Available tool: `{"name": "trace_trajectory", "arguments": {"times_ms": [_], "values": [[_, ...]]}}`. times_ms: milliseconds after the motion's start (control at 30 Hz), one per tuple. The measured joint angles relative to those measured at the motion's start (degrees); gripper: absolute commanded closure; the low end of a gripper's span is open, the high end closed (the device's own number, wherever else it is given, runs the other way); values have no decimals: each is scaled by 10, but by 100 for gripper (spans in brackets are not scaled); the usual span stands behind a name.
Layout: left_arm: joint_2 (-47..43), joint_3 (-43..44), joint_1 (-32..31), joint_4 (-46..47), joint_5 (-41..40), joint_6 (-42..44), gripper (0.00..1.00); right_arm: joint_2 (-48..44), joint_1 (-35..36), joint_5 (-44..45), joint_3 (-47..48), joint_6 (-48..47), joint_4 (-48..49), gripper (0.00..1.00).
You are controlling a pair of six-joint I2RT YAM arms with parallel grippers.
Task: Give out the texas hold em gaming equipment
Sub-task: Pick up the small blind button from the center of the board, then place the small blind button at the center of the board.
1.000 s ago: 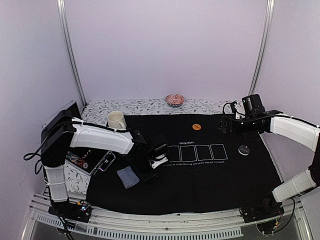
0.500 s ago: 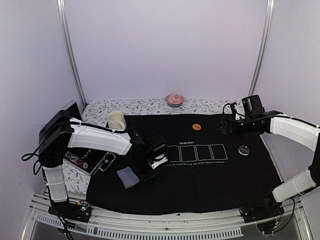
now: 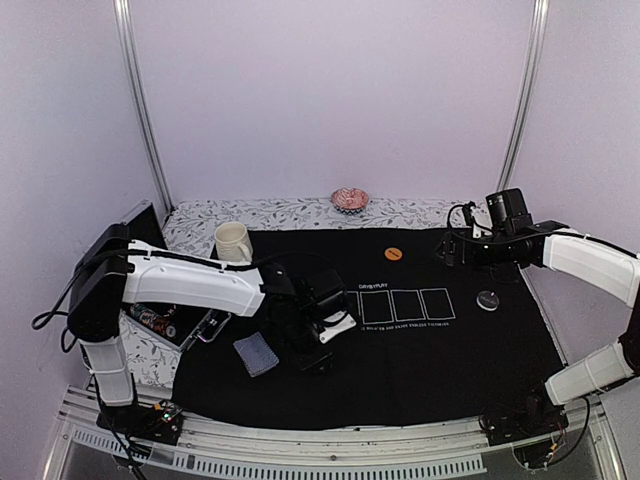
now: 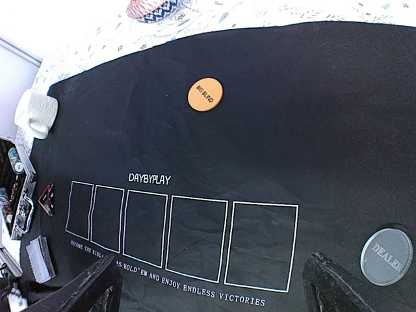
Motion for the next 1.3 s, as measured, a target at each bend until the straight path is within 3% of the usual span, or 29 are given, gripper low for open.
{"name": "trace_trajectory", "arguments": {"times_ms": [300, 633, 967, 1300], "values": [[103, 142, -73, 8, 23, 24, 59, -4, 0, 0, 0, 0, 0, 1], [155, 175, -98, -7, 27, 43, 58, -28, 0, 0, 0, 0, -1, 1], [156, 176, -103, -10, 19, 54, 30, -28, 0, 0, 0, 1, -5, 1], [144, 175, -106, -12, 12, 53, 20, -32, 0, 0, 0, 2, -14, 1]]}}
